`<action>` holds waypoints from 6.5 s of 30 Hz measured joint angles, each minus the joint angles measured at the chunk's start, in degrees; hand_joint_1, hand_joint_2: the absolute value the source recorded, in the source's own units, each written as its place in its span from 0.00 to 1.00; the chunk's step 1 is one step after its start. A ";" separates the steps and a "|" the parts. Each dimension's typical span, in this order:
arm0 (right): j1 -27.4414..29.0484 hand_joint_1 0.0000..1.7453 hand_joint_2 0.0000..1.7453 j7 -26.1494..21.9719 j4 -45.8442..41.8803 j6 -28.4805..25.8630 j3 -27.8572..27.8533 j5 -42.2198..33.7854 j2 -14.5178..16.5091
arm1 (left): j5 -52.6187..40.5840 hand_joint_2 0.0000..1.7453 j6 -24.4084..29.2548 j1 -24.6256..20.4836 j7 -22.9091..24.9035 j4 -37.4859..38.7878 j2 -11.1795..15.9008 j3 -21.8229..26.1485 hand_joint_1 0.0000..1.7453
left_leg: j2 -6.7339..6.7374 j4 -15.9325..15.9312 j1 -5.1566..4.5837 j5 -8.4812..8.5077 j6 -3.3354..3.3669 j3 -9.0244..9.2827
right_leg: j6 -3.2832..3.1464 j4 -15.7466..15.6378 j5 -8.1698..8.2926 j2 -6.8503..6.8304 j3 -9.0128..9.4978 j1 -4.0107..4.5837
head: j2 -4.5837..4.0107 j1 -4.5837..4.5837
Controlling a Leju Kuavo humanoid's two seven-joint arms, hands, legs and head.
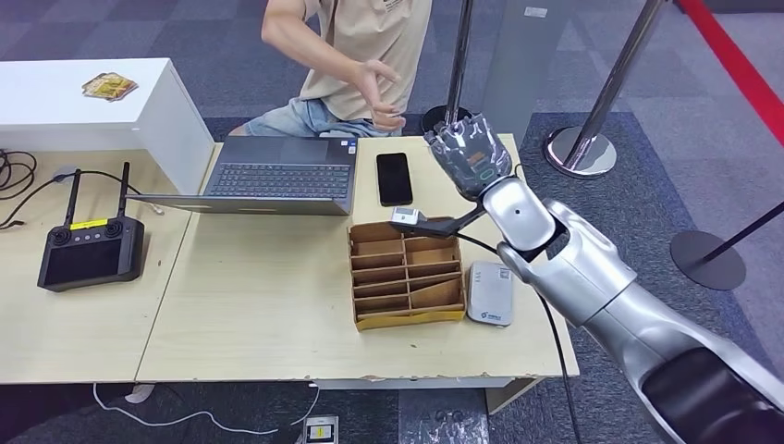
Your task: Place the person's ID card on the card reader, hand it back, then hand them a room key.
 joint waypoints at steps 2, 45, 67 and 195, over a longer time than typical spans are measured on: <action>-0.32 1.00 1.00 0.10 0.32 0.87 0.00 -0.49 -0.43 | 0.14 1.00 0.13 -0.16 -0.13 0.01 0.00 0.00 0.00 | 0.01 0.00 0.00 0.00 0.00 0.00 | 0.00 0.00 0.00 0.00 0.00 0.00 | 0.00 -0.01; -0.08 0.00 0.50 2.67 4.85 -2.32 -2.11 -9.03 -2.76 | 1.18 1.00 0.82 -1.39 -0.11 0.65 0.10 0.06 0.00 | 0.01 0.02 0.00 0.00 0.00 -0.04 | -0.01 -0.01 -0.02 0.00 -0.05 0.00 | 0.00 0.01; 19.67 0.00 0.00 4.17 -22.43 -17.28 -17.66 -26.23 -5.66 | 1.37 1.00 1.46 0.33 -1.38 1.02 1.04 0.04 0.00 | 0.01 0.03 0.00 -0.02 0.01 -0.02 | -0.02 -0.03 -0.11 0.01 -0.02 -0.01 | 0.00 0.01; 52.35 0.00 1.00 -1.59 -52.17 -14.95 -19.98 -38.66 -2.85 | 10.37 1.00 6.32 1.98 -1.38 0.79 0.23 7.23 0.00 | 0.04 -0.05 0.00 -0.09 0.00 0.04 | -0.03 -0.06 -0.19 0.01 0.04 0.00 | 0.00 -0.01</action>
